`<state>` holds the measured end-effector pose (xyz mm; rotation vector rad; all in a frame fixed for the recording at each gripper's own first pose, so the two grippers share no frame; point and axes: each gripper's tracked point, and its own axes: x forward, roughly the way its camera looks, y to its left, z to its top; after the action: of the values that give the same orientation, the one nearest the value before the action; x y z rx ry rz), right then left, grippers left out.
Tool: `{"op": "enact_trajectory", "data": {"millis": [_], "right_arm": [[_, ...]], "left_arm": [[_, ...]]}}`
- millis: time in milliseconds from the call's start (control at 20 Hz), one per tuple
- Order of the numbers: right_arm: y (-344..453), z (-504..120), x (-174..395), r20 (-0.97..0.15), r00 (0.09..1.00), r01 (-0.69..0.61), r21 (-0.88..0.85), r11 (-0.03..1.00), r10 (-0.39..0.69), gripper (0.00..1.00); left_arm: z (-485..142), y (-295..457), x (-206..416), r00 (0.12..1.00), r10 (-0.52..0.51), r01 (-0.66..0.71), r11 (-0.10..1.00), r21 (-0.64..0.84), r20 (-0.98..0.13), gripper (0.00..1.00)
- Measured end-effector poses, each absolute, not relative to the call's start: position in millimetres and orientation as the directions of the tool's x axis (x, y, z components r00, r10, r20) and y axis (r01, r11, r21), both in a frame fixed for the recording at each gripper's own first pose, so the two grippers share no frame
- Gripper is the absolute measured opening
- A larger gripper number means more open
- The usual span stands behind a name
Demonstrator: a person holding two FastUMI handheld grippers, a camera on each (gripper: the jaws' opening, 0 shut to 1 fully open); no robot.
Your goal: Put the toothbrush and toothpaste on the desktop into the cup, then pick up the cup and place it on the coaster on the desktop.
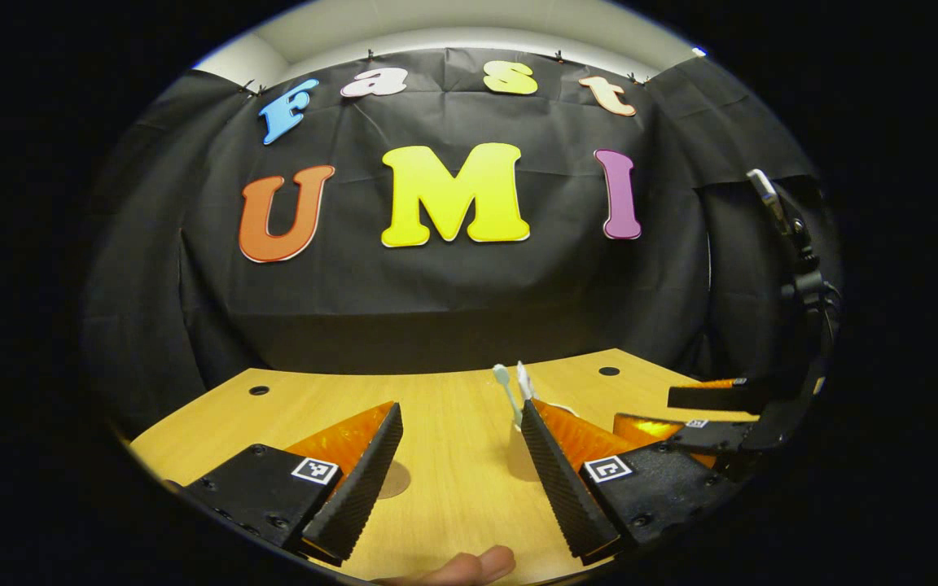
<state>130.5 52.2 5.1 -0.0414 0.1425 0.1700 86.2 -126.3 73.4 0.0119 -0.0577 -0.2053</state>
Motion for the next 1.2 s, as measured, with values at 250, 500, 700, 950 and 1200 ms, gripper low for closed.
{"op": "enact_trajectory", "data": {"millis": [250,500,700,950,1200], "right_arm": [[90,1,148,-0.240,0.950,-0.218,-0.055,0.974,0.199,0.96],[107,-31,170,-0.447,0.881,-0.208,-0.076,0.975,0.153,0.95],[108,-52,183,-0.555,0.828,-0.138,-0.061,0.989,0.082,0.95],[109,-82,194,-0.687,0.726,-0.078,-0.046,0.996,0.025,0.81],[109,-90,190,-0.743,0.670,-0.074,-0.064,0.995,0.002,0.72]], "left_arm": [[58,-89,54,0.982,-0.173,0.173,0.985,0.013,0.072,0.94],[40,-60,29,0.985,-0.162,0.163,0.987,-0.002,0.063,0.94],[27,-39,22,0.988,-0.147,0.148,0.989,-0.019,0.042,0.94],[15,-17,20,0.991,-0.127,0.128,0.991,-0.038,0.029,0.94],[5,-11,23,0.991,-0.130,0.131,0.990,-0.056,0.011,0.94]]}}
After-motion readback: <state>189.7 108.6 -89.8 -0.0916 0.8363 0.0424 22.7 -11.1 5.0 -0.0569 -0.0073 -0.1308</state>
